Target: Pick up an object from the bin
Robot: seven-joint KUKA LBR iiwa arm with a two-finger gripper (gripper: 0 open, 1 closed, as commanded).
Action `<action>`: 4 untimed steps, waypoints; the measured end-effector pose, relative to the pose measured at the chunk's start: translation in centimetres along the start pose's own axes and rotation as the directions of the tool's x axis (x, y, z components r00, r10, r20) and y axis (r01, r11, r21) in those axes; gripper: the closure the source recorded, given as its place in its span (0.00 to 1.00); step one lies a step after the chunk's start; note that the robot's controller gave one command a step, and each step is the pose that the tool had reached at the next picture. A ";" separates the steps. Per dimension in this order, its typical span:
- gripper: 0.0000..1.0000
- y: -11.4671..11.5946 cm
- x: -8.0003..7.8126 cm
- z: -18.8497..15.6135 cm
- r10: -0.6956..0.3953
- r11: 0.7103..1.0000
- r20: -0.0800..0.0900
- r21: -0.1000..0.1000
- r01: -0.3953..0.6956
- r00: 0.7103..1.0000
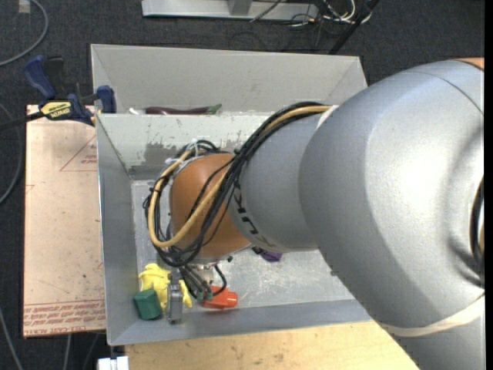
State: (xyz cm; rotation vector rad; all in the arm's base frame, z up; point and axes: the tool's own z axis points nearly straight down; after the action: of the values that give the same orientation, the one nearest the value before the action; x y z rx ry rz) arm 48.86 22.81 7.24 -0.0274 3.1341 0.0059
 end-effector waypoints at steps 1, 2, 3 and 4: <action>0.00 2.4 0.5 -3.3 0.019 1.000 0.000 -0.003 -0.019 1.000; 1.00 2.3 0.3 0.2 -0.098 0.995 0.006 -0.002 0.098 0.995; 1.00 2.3 0.3 0.2 -0.098 0.995 0.006 -0.002 0.098 0.995; 1.00 2.2 0.4 -0.2 -0.097 0.995 0.002 -0.001 0.097 0.995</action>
Offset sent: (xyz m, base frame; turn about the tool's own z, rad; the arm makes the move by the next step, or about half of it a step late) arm -0.0049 0.0222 -0.0024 -0.1001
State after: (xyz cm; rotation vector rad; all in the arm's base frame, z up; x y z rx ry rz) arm 48.44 25.02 7.43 -0.1799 3.1272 0.0072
